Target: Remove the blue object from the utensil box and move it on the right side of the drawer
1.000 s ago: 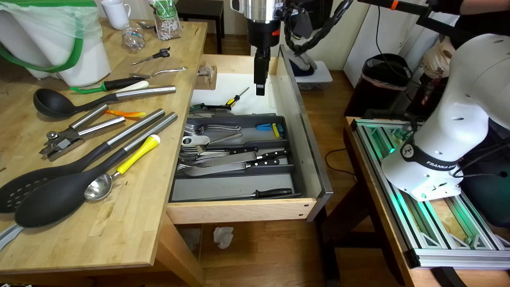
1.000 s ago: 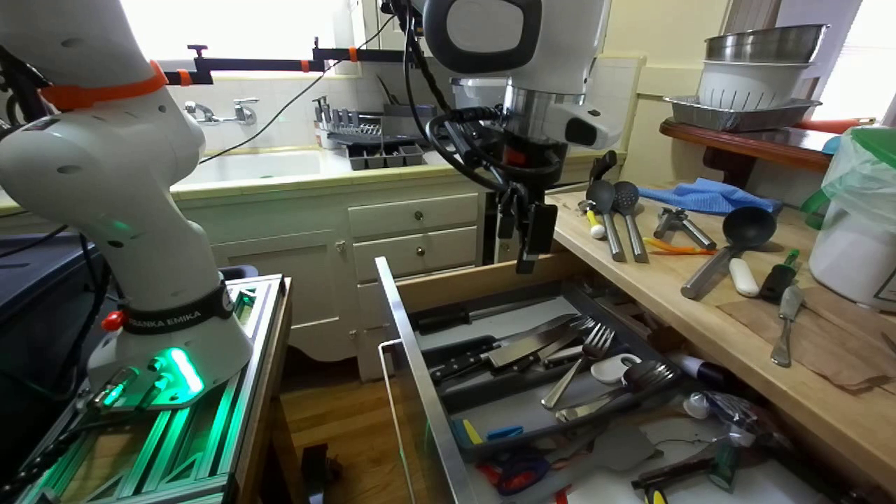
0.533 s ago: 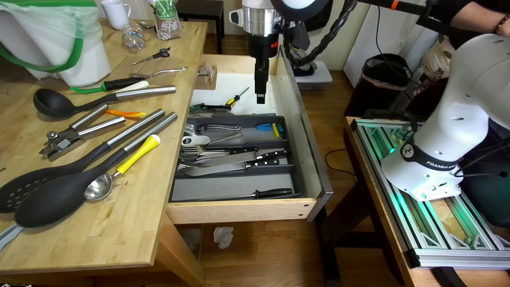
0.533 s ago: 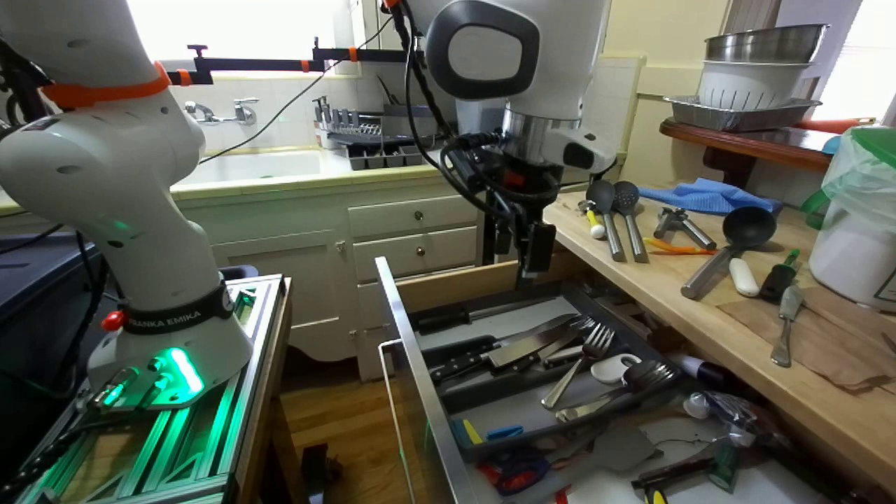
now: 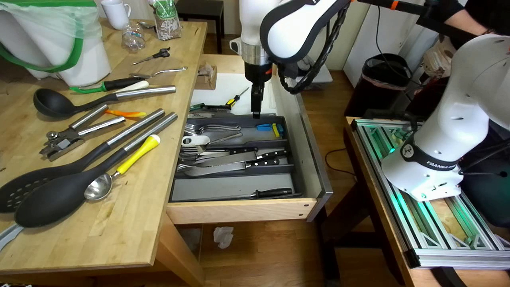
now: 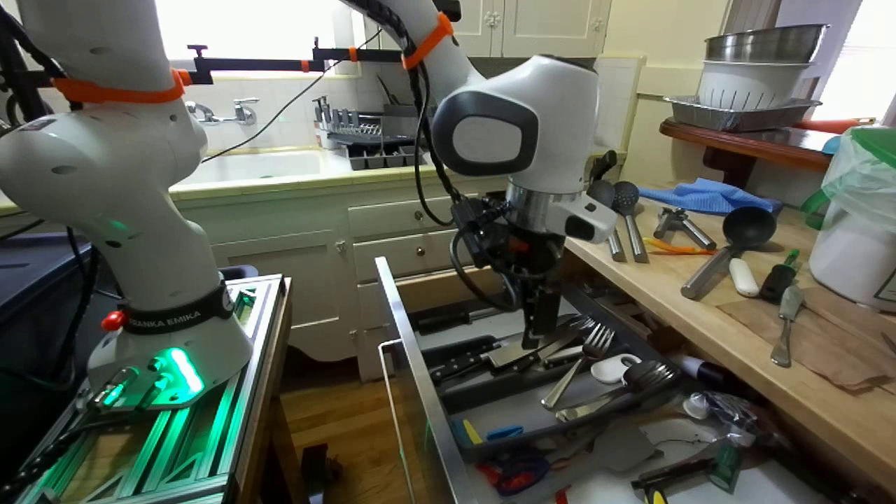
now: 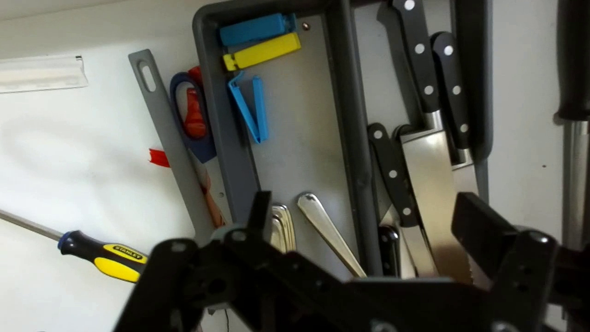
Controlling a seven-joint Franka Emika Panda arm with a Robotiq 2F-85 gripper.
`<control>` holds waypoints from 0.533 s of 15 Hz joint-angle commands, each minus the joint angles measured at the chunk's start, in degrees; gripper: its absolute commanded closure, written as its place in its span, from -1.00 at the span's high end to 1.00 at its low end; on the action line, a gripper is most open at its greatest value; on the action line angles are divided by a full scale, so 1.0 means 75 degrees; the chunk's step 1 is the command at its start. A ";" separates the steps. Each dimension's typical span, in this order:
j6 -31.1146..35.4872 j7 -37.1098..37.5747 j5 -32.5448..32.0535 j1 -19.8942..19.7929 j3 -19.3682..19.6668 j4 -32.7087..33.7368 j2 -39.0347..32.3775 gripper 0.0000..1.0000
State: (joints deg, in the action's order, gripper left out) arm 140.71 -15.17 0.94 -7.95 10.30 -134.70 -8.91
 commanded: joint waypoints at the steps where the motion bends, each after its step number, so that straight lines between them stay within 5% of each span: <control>1: 0.0718 -0.0249 0.0054 -0.0304 -0.0106 0.0003 -0.0646 1.00; 8: 0.1355 -0.0775 0.0057 -0.0753 -0.0349 0.0137 -0.1607 1.00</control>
State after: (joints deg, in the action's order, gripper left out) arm 148.95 -19.00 1.01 -11.62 9.19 -134.86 -17.74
